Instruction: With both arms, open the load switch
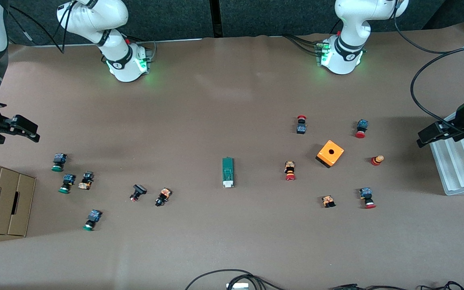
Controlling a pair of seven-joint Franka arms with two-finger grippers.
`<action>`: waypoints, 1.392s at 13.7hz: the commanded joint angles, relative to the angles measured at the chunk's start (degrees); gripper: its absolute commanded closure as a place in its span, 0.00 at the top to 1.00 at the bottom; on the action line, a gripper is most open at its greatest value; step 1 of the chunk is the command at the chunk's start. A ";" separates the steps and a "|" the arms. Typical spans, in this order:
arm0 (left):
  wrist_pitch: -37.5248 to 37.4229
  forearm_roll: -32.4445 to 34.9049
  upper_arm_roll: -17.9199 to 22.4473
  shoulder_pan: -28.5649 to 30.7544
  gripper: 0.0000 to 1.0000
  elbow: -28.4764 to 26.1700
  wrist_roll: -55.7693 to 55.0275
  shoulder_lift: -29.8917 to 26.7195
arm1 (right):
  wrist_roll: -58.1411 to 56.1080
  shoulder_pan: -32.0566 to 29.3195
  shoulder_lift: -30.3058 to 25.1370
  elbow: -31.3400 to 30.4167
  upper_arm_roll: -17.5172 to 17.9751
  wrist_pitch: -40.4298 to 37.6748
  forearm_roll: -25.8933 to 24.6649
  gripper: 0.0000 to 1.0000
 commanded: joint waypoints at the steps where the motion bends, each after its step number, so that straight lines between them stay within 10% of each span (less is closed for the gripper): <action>1: -0.99 -0.15 -0.26 0.31 1.00 1.67 0.15 0.70 | 0.77 0.58 -0.20 0.00 -0.06 0.40 -1.11 0.99; 19: -0.99 3.18 -0.44 -6.18 1.00 1.58 0.32 13.26 | 0.60 0.32 0.40 0.69 -0.24 0.57 -0.85 0.99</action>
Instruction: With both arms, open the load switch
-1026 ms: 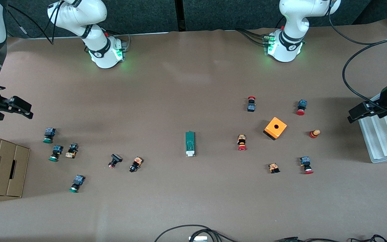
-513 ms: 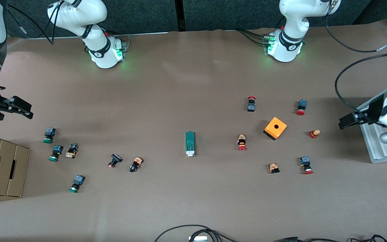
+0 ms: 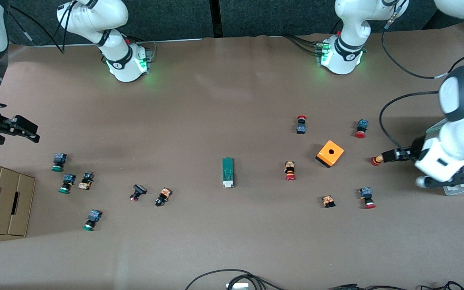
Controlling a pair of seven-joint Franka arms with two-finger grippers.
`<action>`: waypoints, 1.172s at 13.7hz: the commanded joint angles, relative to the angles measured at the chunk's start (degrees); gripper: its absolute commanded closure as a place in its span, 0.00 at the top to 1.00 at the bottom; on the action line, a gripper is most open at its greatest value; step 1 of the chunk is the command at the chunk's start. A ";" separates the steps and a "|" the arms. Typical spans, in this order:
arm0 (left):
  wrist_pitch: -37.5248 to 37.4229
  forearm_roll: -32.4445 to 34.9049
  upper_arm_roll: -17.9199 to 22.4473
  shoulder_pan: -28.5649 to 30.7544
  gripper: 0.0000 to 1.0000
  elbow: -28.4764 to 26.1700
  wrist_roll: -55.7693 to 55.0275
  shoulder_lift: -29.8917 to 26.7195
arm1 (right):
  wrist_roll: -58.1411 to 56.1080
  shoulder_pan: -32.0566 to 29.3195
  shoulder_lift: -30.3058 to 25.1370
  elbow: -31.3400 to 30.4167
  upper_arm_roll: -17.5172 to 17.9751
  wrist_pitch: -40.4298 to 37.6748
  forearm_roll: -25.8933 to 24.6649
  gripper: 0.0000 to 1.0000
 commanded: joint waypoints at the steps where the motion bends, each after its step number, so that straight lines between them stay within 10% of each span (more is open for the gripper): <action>1: -0.52 1.81 0.21 -3.38 1.00 1.74 0.38 1.68 | 0.18 0.11 0.37 0.70 -0.33 0.25 -0.85 0.99; 16: 5.70 7.44 0.21 -25.52 1.00 2.09 -6.27 1.68 | 0.44 -0.15 0.45 0.70 -0.51 0.08 -0.76 0.99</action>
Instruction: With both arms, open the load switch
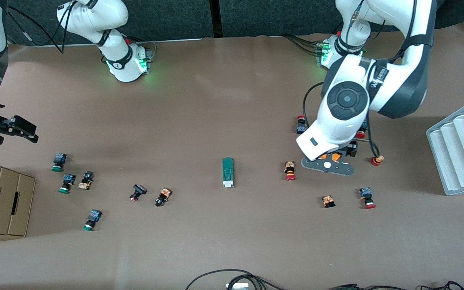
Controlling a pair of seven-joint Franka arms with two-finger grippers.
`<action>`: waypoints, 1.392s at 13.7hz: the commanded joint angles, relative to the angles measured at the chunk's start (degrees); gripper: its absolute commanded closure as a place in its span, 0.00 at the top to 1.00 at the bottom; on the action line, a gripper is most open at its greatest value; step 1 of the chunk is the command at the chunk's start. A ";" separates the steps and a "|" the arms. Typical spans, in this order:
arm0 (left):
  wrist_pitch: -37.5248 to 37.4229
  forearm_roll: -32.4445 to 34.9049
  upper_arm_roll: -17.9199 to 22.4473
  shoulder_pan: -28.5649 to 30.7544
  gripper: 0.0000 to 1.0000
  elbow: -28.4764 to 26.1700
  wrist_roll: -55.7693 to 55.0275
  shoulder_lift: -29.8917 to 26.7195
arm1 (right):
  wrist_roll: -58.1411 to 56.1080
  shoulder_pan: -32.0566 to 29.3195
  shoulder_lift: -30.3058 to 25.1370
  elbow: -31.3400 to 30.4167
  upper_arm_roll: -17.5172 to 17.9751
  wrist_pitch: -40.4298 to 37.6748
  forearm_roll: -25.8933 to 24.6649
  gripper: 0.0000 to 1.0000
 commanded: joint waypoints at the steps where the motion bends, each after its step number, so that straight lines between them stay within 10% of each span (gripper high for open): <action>1: 3.65 0.82 0.71 -4.74 1.00 0.26 -6.73 -0.29 | 0.21 -0.03 0.50 0.70 -0.33 0.08 -0.76 0.99; 13: 22.30 28.06 -8.42 -15.84 1.00 -5.28 -58.33 0.32 | -16.93 -0.73 3.13 0.52 -1.04 -1.24 6.06 0.99; 19: 22.04 48.24 -16.59 -15.84 1.00 -5.45 -78.20 7.52 | 9.74 6.63 10.50 3.85 -0.07 2.88 15.23 0.98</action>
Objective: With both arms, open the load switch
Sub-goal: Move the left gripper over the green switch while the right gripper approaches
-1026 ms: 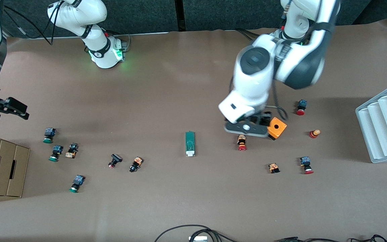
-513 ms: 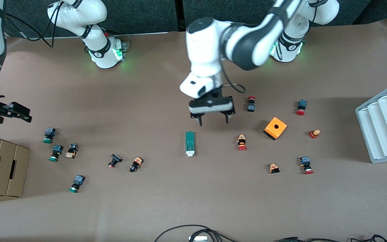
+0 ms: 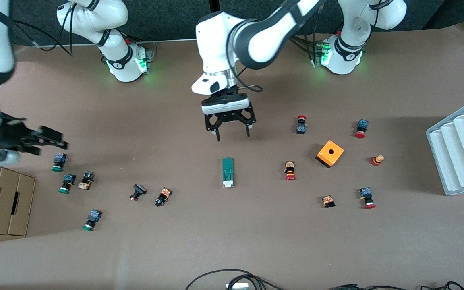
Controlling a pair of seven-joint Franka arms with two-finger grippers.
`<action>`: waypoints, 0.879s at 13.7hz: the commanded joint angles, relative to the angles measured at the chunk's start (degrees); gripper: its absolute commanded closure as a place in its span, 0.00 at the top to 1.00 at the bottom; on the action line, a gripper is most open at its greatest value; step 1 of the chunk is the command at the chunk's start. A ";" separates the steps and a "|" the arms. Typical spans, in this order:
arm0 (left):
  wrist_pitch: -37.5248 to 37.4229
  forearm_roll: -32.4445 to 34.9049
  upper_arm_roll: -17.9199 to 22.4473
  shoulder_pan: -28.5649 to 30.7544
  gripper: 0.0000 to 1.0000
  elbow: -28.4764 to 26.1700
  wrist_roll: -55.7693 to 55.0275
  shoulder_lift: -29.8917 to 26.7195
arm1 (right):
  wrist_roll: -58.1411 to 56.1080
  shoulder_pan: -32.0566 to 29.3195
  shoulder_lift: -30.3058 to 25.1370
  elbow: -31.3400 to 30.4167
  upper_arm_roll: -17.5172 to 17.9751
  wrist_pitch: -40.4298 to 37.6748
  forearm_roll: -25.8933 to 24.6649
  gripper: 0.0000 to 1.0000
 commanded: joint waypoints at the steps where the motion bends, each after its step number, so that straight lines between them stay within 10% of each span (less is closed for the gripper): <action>1: 0.27 8.17 -2.32 -0.11 1.00 0.56 -6.23 4.05 | 14.28 5.66 5.48 4.84 -0.08 2.16 1.32 0.98; 12: -5.87 40.77 -2.42 -5.99 1.00 -1.81 -44.02 17.14 | 78.10 20.80 28.59 25.41 0.36 14.46 10.72 0.98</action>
